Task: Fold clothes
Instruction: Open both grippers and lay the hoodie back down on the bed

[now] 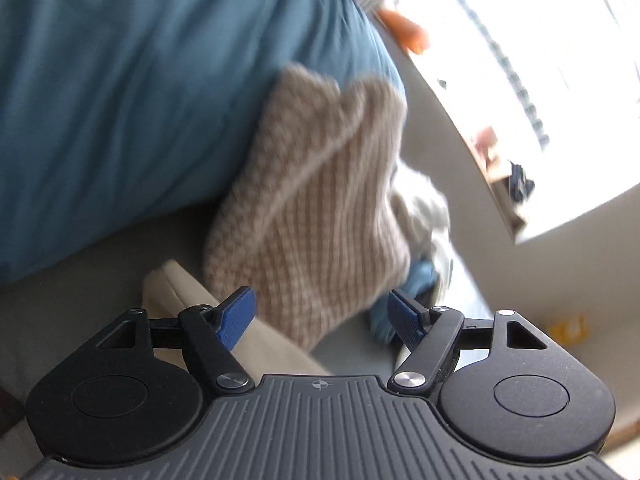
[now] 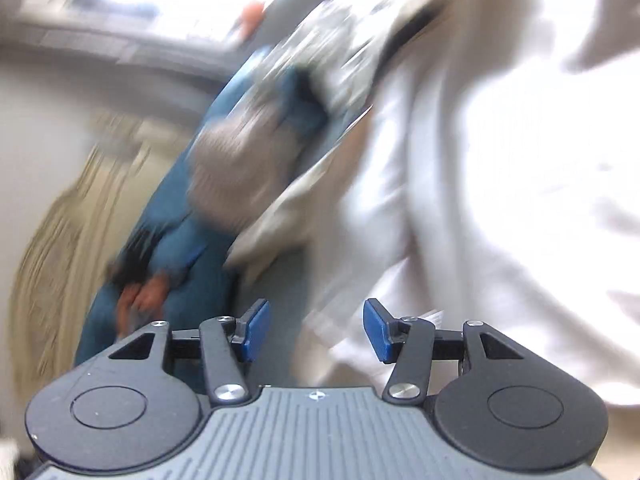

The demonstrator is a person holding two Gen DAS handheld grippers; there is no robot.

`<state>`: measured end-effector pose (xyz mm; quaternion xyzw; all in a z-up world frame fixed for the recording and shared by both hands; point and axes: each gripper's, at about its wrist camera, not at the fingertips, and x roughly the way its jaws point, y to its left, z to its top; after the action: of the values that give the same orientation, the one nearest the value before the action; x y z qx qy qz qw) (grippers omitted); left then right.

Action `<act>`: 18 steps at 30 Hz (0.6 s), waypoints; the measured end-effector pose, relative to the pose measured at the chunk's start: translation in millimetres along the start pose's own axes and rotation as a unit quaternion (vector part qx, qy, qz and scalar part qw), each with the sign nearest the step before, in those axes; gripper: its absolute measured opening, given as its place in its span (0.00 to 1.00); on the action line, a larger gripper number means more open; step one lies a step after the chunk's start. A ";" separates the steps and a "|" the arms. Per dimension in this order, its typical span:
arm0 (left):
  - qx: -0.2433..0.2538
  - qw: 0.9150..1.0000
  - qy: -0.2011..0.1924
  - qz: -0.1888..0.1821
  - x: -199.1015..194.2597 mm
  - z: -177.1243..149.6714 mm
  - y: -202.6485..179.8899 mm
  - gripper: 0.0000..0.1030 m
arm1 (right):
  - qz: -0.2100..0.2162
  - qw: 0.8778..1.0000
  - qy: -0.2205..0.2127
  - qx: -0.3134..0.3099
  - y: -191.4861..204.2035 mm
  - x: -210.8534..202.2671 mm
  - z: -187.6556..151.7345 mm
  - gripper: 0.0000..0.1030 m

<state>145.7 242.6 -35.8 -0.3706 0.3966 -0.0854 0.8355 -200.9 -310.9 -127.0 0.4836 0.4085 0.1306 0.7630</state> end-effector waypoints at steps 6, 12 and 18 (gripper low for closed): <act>0.197 0.976 0.088 -0.033 -15.1 -82.2 -52.0 0.73 | -0.043 0.991 -0.079 0.101 -63.1 -97.2 -3.7 0.53; 0.301 0.909 0.269 -0.100 -21.2 -204.3 -65.7 0.75 | -0.095 0.981 -0.090 0.146 -99.0 -172.0 -43.2 0.53; 0.237 0.887 0.371 -0.137 -30.4 -273.7 -21.3 0.78 | -0.168 0.943 -0.175 0.228 -135.9 -223.9 -73.4 0.58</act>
<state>-70.1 89.9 -115.4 -0.1534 0.5906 -0.4220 0.6705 -424.0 -465.4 -145.0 0.5838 0.3630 -0.1829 0.7028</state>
